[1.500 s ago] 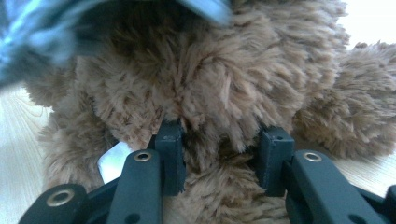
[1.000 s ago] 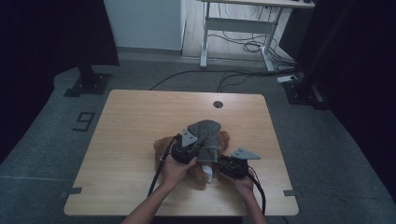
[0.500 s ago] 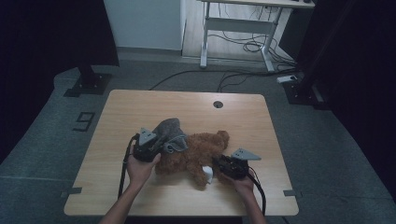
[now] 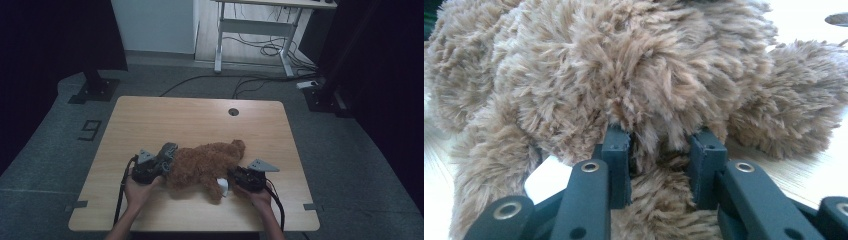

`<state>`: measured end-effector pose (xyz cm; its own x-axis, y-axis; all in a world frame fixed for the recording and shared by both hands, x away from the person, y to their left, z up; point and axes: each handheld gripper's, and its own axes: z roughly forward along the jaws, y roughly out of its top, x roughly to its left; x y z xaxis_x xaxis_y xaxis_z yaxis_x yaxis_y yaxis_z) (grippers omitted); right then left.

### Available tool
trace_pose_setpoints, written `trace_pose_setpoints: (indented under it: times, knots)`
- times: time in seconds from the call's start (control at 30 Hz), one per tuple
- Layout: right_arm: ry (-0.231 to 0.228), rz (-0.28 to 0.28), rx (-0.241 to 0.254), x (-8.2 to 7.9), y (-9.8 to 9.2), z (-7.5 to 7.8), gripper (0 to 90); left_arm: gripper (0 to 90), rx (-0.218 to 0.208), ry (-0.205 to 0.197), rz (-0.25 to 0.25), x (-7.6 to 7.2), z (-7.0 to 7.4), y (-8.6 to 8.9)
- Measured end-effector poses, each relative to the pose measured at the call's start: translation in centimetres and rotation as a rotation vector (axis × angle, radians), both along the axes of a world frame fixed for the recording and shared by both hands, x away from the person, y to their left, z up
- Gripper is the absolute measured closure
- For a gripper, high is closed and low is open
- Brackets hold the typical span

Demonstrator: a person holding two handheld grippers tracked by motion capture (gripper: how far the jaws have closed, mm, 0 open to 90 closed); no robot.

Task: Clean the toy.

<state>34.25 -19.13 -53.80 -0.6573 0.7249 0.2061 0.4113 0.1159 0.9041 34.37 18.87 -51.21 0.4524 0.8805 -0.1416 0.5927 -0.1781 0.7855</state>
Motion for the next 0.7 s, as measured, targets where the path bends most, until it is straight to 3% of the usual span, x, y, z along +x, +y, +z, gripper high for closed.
trace_pose_setpoints:
  times: [0.2, 0.37, 0.47, 0.57, 0.7]
  knots:
    - [0.002, -0.005, -0.001, 0.0, 0.0, 0.0, 68.5, 81.1, -0.024, 0.033, -0.005, 0.8, 0.7, -0.1]
    - [-0.043, -0.068, -0.041, 0.2, 0.2, 0.0, 69.6, 81.0, -0.001, 0.04, -0.02, 1.9, 1.6, -1.2]
    - [-0.038, -0.083, -0.033, 0.6, -0.1, -0.1, 69.6, 80.9, -0.013, 0.055, -0.022, 2.6, 1.8, -1.3]
    - [-0.036, -0.072, -0.03, 0.6, -0.3, -0.1, 69.6, 80.5, -0.046, 0.025, -0.008, 2.8, 2.9, -0.7]
    - [-0.033, -0.063, -0.026, 0.5, -0.3, -0.1, 69.4, 79.9, -0.098, -0.049, -0.04, 2.6, 5.8, -1.0]
